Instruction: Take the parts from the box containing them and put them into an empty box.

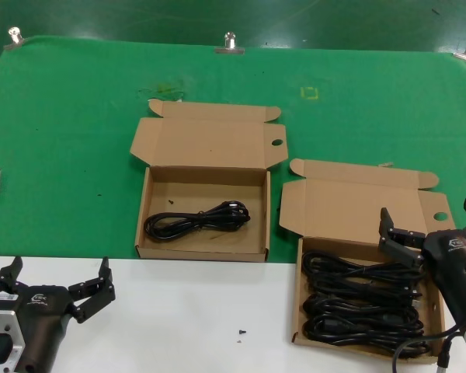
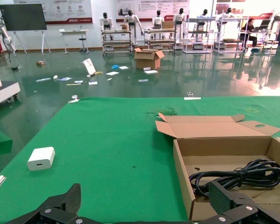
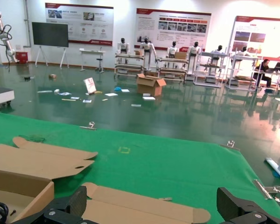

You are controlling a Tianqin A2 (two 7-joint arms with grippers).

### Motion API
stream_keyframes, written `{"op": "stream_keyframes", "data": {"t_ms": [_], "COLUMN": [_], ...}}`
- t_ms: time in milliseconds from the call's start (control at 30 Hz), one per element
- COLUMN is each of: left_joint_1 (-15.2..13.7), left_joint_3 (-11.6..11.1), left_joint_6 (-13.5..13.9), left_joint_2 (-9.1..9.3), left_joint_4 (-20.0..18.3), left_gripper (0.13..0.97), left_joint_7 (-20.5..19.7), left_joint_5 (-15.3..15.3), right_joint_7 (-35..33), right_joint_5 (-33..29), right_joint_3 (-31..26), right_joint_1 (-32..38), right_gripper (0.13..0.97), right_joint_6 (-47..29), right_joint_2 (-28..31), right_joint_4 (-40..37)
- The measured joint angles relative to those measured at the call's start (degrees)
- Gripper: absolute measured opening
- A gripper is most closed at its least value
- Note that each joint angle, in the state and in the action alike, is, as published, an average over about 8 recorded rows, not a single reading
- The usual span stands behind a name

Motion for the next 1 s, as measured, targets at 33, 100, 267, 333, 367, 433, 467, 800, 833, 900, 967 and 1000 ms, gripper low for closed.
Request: {"op": "stream_keyframes", "data": {"t_ms": [33,100,267,333,367,433,467,800,833,900,967,1000], "left_joint_1": [0.0,0.0,0.0,0.0,0.0,0.0,0.0,0.0,0.0,0.0,0.0,0.0], "left_joint_3": [0.0,0.0,0.0,0.0,0.0,0.0,0.0,0.0,0.0,0.0,0.0,0.0], "left_joint_6": [0.0,0.0,0.0,0.0,0.0,0.0,0.0,0.0,0.0,0.0,0.0,0.0], "left_joint_2": [0.0,0.0,0.0,0.0,0.0,0.0,0.0,0.0,0.0,0.0,0.0,0.0], "left_joint_4": [0.0,0.0,0.0,0.0,0.0,0.0,0.0,0.0,0.0,0.0,0.0,0.0], "left_gripper": [0.966,0.966,0.966,0.966,0.966,0.966,0.966,0.966,0.966,0.966,0.966,0.966], "left_joint_7": [0.0,0.0,0.0,0.0,0.0,0.0,0.0,0.0,0.0,0.0,0.0,0.0], "left_joint_5": [0.0,0.0,0.0,0.0,0.0,0.0,0.0,0.0,0.0,0.0,0.0,0.0], "right_joint_7": [0.0,0.0,0.0,0.0,0.0,0.0,0.0,0.0,0.0,0.0,0.0,0.0], "right_joint_5": [0.0,0.0,0.0,0.0,0.0,0.0,0.0,0.0,0.0,0.0,0.0,0.0], "right_joint_3": [0.0,0.0,0.0,0.0,0.0,0.0,0.0,0.0,0.0,0.0,0.0,0.0], "right_joint_1": [0.0,0.0,0.0,0.0,0.0,0.0,0.0,0.0,0.0,0.0,0.0,0.0], "right_gripper": [0.966,0.966,0.966,0.966,0.966,0.966,0.966,0.966,0.966,0.966,0.966,0.966], "right_joint_6": [0.0,0.0,0.0,0.0,0.0,0.0,0.0,0.0,0.0,0.0,0.0,0.0], "right_joint_2": [0.0,0.0,0.0,0.0,0.0,0.0,0.0,0.0,0.0,0.0,0.0,0.0], "right_joint_4": [0.0,0.0,0.0,0.0,0.0,0.0,0.0,0.0,0.0,0.0,0.0,0.0]}}
